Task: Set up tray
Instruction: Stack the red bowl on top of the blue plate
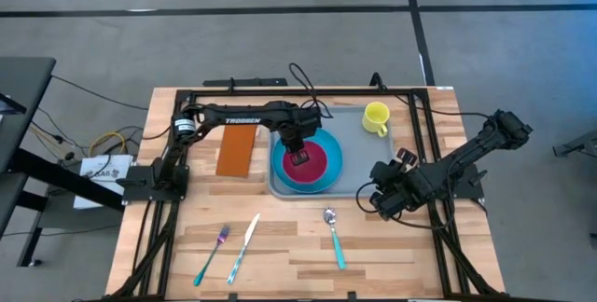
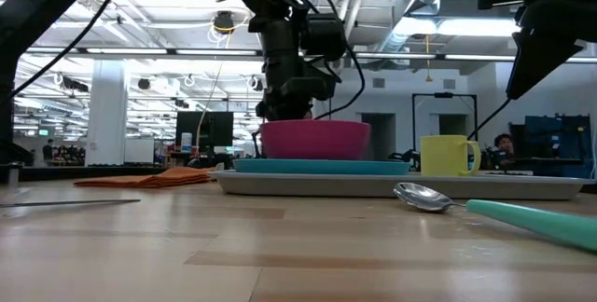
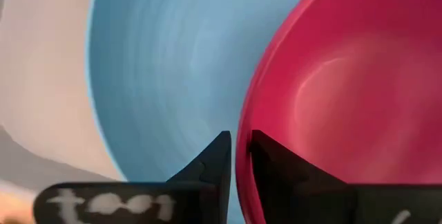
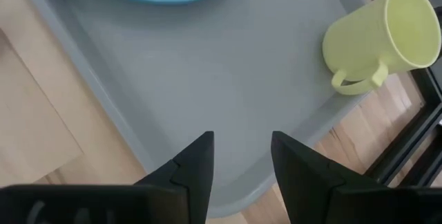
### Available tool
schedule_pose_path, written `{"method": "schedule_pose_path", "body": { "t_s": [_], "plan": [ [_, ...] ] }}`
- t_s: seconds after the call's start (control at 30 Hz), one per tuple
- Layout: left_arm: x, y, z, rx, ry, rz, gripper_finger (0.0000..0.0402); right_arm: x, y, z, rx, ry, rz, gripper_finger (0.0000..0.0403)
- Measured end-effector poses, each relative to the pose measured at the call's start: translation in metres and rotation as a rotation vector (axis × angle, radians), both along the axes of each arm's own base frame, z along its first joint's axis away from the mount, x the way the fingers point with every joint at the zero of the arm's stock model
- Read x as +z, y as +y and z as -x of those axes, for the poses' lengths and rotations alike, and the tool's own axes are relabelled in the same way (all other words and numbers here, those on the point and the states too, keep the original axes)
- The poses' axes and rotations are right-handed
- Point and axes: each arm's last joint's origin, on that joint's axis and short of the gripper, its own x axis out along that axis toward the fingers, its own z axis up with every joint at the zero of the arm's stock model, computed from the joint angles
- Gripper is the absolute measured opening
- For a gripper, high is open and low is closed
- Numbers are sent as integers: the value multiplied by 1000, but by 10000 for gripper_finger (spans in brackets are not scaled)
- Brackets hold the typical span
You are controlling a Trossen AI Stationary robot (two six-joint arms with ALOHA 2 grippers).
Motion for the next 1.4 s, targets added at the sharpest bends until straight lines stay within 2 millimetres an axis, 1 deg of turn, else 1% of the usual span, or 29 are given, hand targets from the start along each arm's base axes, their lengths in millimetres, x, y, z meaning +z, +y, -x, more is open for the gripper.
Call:
{"method": "schedule_pose_path", "body": {
  "t_s": [0.17, 0.33, 0.47, 0.7, 0.97, 1.3, 1.4],
  "plan": [
    [0, 3, 1, 14, 13, -49, 66, 0, 0, 0, 0, 0, 0, 139],
    [2, 9, -1, 28, -13, -75, 68, 0, 0, 0, 0, 0, 0, 137],
    [5, 13, -5, -10, -61, -97, 69, 0, 0, 0, 0, 0, 0, 137],
    [5, 13, -5, -39, -54, -100, 69, 0, 0, 0, 2, 1, 0, 137],
    [9, 16, -15, -27, -161, -146, 69, 0, 0, 0, 1, 0, 0, 139],
    [9, 15, -14, -27, -148, -142, 69, 0, 0, 0, 1, 0, 0, 139],
    [9, 14, -14, -65, -146, -145, 69, 0, 0, 0, 1, 0, 0, 137]
  ]
}}
